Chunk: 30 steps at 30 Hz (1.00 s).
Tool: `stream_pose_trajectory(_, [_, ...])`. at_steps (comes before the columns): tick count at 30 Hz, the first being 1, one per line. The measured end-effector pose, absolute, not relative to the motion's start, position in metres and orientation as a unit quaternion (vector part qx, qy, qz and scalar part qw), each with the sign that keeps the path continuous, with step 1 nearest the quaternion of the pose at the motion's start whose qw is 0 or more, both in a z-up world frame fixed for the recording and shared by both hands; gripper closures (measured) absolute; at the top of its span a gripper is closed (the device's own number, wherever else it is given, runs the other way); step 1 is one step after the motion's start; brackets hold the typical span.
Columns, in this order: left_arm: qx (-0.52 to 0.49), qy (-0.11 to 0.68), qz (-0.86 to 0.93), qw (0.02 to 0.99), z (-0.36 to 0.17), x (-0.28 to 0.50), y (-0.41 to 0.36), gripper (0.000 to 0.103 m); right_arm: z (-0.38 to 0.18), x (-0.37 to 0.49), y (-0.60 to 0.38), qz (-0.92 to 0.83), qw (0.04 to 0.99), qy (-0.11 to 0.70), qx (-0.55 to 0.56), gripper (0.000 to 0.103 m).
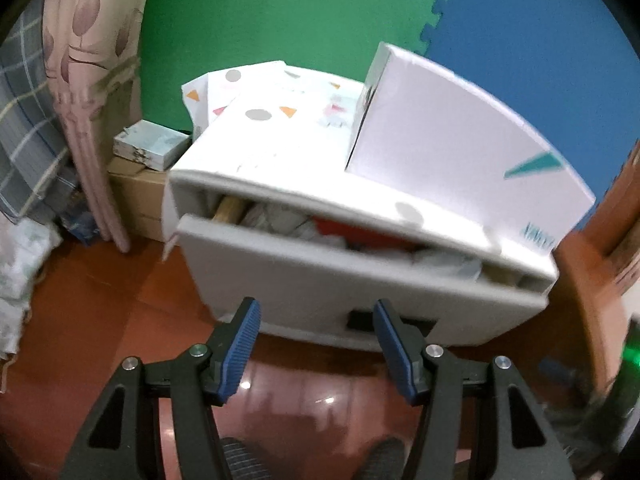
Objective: Take underwear out of drawer
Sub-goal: 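Hook the left tool on the grey drawer front and pull it open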
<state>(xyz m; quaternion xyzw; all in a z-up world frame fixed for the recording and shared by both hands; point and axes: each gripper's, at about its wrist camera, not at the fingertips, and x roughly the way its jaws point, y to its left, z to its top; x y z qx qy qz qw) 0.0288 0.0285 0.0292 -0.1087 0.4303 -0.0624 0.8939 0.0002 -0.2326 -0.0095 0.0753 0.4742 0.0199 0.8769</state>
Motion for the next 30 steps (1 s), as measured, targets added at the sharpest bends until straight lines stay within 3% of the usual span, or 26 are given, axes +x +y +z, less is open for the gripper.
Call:
stream_pose_trajectory(21, [-0.291,0.511,-0.039,0.808,-0.024,0.103,0.055,0.042,-0.009,-0.001,-0.248,0.012,0.876,0.471,0.102,0.001])
stream_pose_trajectory(30, [-0.323,0.527,-0.010,0.786,-0.041,0.118,0.061,0.024,-0.009,-0.003,-0.249,0.010,0.878,0.468,0.103,0.001])
